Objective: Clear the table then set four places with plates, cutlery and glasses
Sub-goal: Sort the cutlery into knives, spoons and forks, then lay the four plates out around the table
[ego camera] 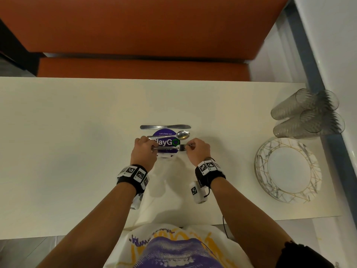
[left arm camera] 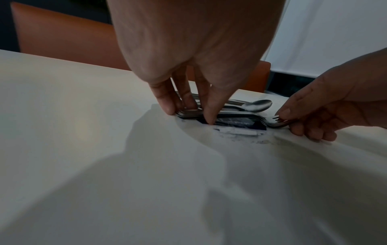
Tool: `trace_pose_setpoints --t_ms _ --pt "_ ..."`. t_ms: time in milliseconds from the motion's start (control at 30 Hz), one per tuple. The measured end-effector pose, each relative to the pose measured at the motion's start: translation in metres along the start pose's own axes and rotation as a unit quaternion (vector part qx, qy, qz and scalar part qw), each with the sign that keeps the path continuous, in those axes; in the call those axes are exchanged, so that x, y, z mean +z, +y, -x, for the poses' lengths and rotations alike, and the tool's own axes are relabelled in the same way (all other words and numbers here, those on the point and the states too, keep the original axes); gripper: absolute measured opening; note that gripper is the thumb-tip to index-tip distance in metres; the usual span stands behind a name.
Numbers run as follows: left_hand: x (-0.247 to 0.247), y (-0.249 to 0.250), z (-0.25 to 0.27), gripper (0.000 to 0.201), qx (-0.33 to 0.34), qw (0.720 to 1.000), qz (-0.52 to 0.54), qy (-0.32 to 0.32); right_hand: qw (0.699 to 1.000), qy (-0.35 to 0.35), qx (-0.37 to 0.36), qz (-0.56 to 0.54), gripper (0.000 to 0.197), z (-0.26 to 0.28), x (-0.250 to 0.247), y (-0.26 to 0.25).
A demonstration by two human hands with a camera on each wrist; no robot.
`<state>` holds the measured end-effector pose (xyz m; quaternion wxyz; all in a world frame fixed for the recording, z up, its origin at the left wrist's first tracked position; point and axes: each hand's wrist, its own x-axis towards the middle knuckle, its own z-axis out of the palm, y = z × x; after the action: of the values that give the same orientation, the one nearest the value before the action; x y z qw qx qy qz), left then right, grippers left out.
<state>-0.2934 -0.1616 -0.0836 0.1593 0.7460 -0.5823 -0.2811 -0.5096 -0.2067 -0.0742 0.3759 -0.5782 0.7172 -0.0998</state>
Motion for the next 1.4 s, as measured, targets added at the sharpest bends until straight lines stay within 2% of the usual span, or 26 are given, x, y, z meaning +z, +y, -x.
trace_pose_setpoints --t_ms 333,533,700,833,967,1000,1133,1300,1400 --pt "-0.003 0.001 0.000 0.023 0.007 1.000 -0.007 -0.005 1.000 -0.016 -0.002 -0.007 0.013 0.003 0.001 -0.002" --pt "-0.011 0.005 0.002 0.025 0.024 1.000 -0.008 -0.001 1.000 -0.028 0.010 -0.007 0.020 0.007 -0.005 -0.003" --pt "-0.017 0.017 0.007 0.021 0.065 0.998 0.002 0.015 0.999 0.011 0.029 -0.036 0.018 0.019 -0.019 0.010" --pt "-0.010 0.039 0.009 0.021 0.085 0.996 0.023 -0.022 0.994 0.069 0.008 -0.078 0.013 0.038 -0.035 0.031" --pt "0.001 0.073 0.011 0.019 0.114 0.986 0.104 -0.064 0.986 0.111 -0.008 -0.120 0.020 0.056 -0.059 0.044" --pt "0.014 0.097 0.022 0.019 0.143 0.980 0.109 -0.090 0.981 0.143 0.000 -0.134 0.021 0.073 -0.075 0.065" --pt "0.030 0.140 0.029 0.019 0.164 0.972 0.108 -0.131 0.966 0.191 0.004 -0.177 0.022 0.084 -0.113 0.089" --pt "0.069 0.213 0.033 0.019 0.173 0.964 0.118 -0.166 0.950 0.255 0.035 -0.175 0.023 0.085 -0.180 0.146" --pt "0.097 0.258 0.036 0.020 0.164 0.961 0.116 -0.191 0.947 0.268 0.045 -0.174 0.019 0.080 -0.215 0.190"
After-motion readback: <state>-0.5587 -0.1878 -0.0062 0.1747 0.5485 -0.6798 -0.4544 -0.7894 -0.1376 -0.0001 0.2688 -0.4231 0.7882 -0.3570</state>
